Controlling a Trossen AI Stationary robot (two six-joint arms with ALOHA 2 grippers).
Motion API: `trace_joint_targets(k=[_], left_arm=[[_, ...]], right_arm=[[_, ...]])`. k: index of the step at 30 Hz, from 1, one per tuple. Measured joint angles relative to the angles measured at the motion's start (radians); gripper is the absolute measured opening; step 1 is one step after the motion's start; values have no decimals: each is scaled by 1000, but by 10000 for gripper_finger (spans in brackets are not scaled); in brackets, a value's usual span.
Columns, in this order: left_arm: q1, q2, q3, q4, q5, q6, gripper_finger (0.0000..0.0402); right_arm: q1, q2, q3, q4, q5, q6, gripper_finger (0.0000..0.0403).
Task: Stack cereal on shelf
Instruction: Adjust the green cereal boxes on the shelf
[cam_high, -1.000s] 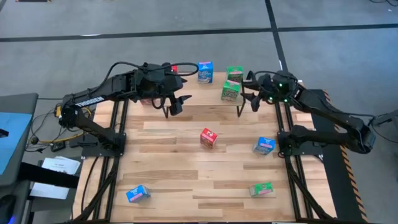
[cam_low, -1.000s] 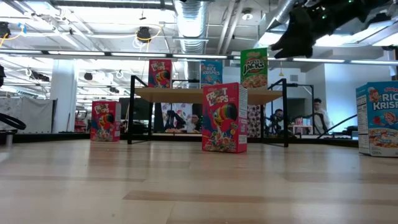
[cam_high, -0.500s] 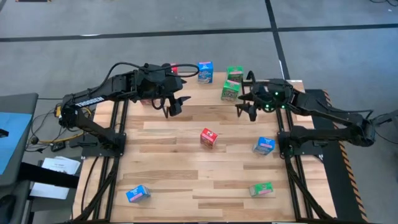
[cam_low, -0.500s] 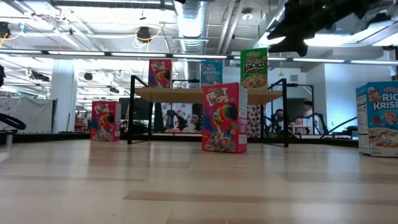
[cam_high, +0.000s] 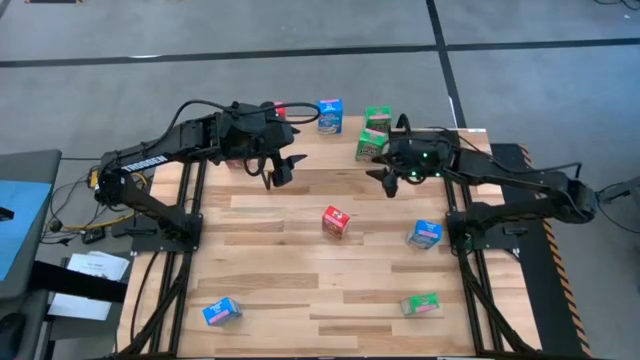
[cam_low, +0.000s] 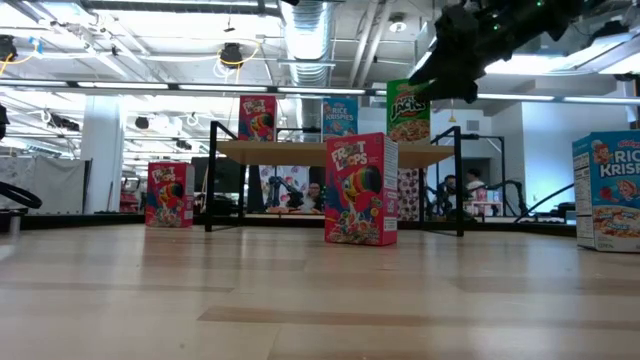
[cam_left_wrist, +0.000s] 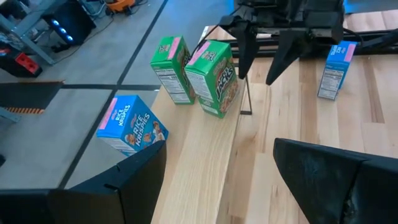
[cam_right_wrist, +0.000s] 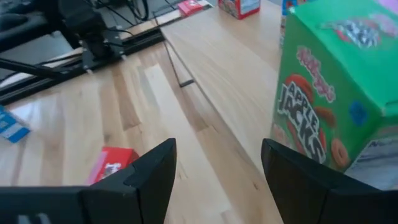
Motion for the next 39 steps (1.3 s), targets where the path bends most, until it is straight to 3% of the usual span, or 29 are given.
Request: trace_joint_targets(k=[11, 21, 34, 39], left_arm=[[0, 0, 0, 0, 0, 10, 286], [0, 0, 0, -1, 0, 22, 286], [0, 0, 0, -1, -4, 23, 286], [0, 0, 0, -1, -53, 50, 286]], right_arm=[[-11, 34, 0, -10, 128, 3, 260], [-33, 33, 0, -3, 141, 26, 260], [79, 33, 0, 33, 122, 119, 260], [117, 33, 0, 33, 123, 186, 260]])
